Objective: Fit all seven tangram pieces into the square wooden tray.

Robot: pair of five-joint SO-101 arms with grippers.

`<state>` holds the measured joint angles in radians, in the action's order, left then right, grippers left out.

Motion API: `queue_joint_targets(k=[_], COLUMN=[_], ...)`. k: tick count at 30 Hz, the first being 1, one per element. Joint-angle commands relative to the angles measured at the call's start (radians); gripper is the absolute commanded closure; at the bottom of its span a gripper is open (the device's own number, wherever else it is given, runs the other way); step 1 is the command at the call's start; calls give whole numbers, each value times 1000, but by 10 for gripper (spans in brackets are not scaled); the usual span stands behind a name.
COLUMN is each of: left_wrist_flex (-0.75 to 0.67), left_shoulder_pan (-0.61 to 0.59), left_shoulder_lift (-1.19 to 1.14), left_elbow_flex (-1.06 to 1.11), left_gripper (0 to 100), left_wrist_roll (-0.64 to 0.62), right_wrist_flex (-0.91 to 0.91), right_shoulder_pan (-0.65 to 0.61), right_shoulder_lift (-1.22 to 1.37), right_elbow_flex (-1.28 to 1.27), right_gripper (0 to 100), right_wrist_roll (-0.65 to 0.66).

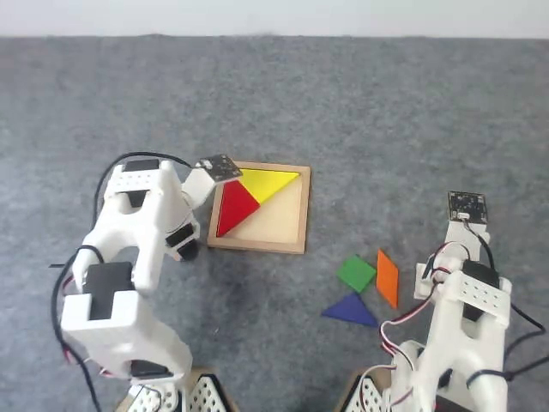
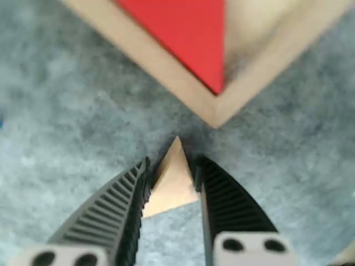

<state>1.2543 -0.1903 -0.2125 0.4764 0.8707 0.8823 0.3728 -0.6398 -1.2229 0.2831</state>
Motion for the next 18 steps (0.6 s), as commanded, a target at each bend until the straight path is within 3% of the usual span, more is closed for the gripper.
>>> queue_joint_targets(k=[1,5,8,13,18], left_wrist_flex=[21,21,23,23,21], left_shoulder_pan=[-14,-48,-107,-226,-284], left_shoulder_lift=[14,14,15,58,259], left_elbow_flex=[10,8,7,16,125], left_gripper=[874,874,871,870,835], left_wrist_roll=[-311,-646,-767,-786,-709], right_wrist_flex=[-15,-15,-15,-15,-15], right_shoulder_pan=[-10,-10,-10,-10,-10], right_shoulder_lift=[1,1,1,1,1], right_elbow_flex=[3,3,3,3,2], right_gripper=[914,914,914,914,914], right_wrist_roll=[14,14,14,14,14])
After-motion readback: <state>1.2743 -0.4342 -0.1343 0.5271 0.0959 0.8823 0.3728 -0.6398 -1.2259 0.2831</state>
